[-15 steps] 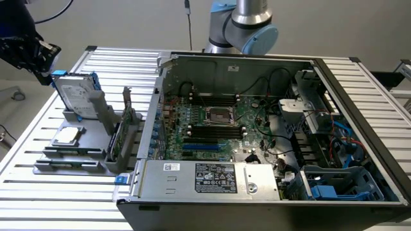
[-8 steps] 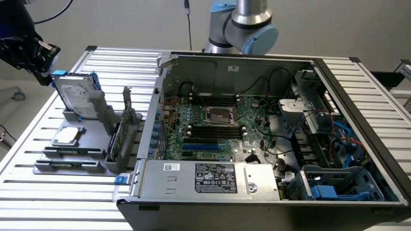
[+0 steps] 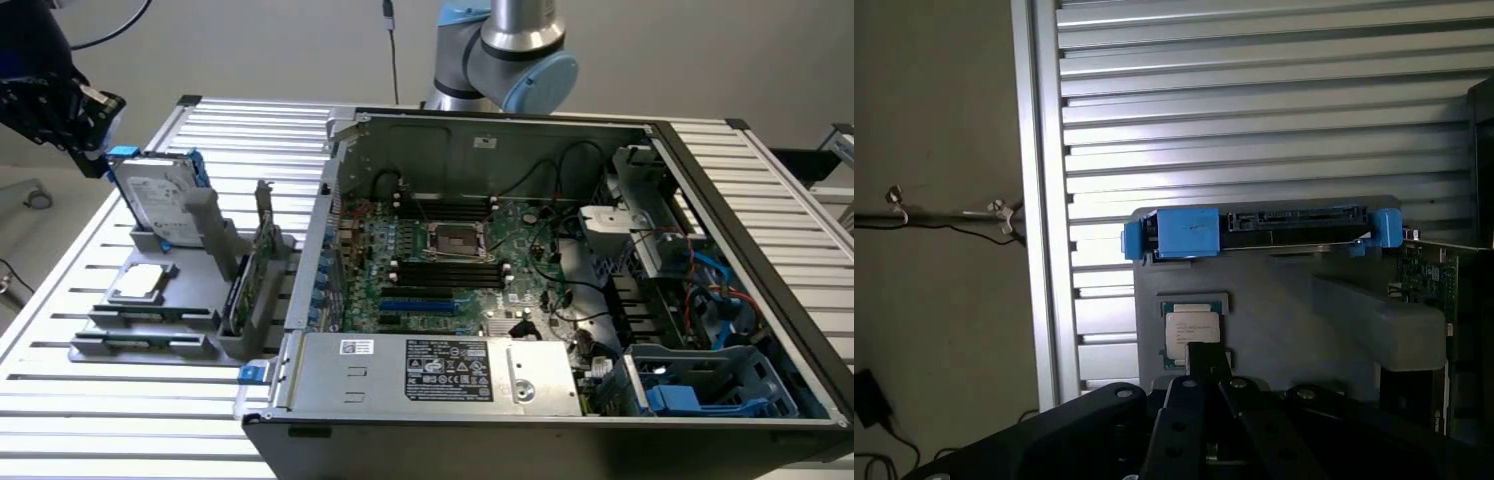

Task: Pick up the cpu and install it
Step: 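Pick up the cpu and move it towards the insertion slot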

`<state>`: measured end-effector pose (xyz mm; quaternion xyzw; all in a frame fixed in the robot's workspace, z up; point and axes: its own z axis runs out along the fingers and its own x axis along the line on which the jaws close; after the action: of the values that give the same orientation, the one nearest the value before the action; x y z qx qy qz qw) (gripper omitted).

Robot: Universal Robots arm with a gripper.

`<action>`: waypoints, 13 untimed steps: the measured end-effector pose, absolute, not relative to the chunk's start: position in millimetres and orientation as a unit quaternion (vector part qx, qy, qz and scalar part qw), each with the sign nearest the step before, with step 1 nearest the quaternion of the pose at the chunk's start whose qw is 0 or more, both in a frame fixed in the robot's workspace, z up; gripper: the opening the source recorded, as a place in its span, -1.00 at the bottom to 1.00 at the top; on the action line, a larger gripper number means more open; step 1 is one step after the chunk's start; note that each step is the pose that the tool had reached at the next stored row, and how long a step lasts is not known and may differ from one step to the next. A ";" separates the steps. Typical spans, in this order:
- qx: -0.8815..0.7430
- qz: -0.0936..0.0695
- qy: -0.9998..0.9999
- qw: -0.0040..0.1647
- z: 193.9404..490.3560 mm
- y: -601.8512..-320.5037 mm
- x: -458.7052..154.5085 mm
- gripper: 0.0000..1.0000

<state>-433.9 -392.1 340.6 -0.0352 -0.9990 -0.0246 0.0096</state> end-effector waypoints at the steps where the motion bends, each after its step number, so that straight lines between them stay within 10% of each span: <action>1: -0.035 -0.025 -0.999 0.010 340.6 -392.1 -433.9 -0.76; 13: -0.035 -0.024 -0.999 0.009 337.0 -392.2 -436.5 0.18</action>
<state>-436.5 -392.2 337.0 -0.0350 -0.9990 -0.0245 0.0094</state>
